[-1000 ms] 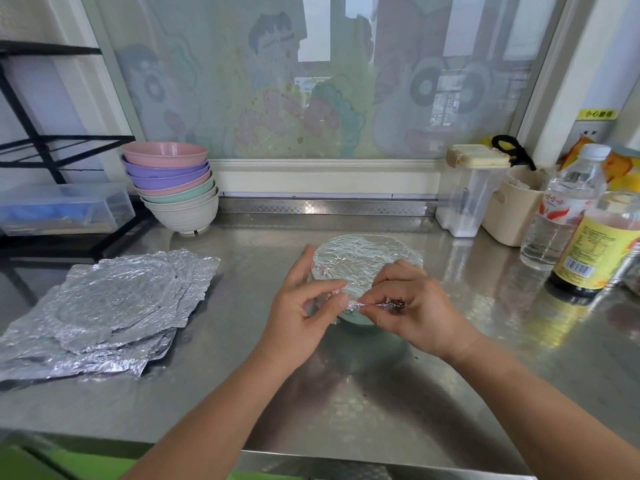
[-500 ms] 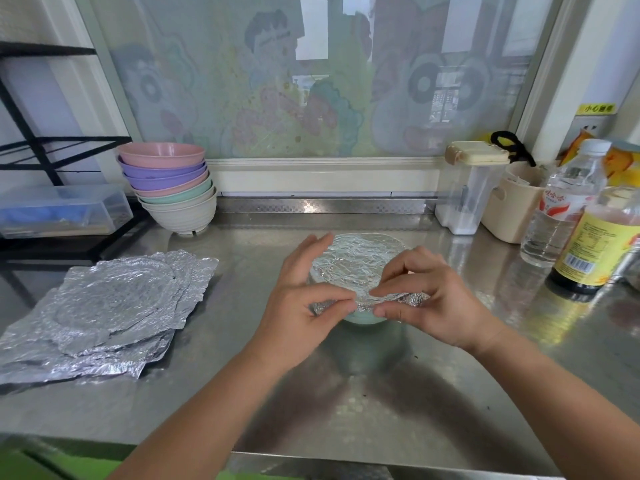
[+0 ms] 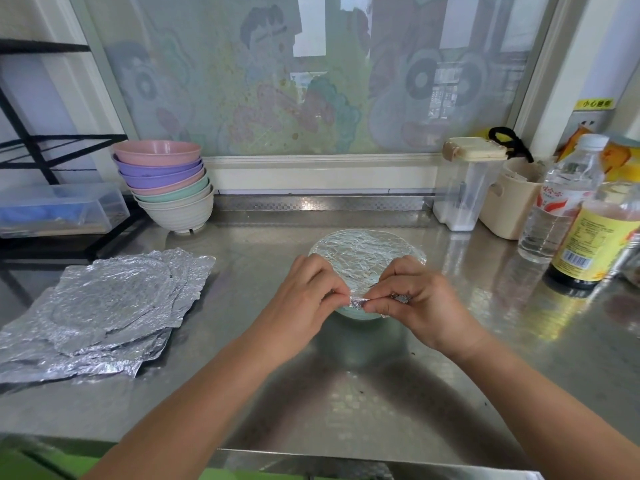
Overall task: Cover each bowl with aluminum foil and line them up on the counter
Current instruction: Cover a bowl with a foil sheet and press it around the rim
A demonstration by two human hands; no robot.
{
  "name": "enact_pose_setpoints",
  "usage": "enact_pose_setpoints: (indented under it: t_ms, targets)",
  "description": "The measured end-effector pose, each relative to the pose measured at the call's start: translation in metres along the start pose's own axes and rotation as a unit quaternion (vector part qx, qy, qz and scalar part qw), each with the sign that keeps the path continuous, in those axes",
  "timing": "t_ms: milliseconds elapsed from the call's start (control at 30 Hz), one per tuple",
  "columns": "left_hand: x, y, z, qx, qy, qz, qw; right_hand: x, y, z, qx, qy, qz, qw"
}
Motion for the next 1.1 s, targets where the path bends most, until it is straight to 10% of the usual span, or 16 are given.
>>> enact_pose_setpoints:
  t_ms: [1100]
  targets:
    - [0.006,0.005,-0.023,-0.013,0.058,-0.004,0.998,-0.006,-0.016,0.008,-0.091,-0.053,-0.021,0.994]
Point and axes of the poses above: each hand's wrist, its own x-axis towards the middle knuckle, its own y-axis out of the palm, z = x × y, the point moved 10 cm from there along x, towards the middle knuckle, and after that the axes turned 13 degrees about -y, right-handed, at the moved point
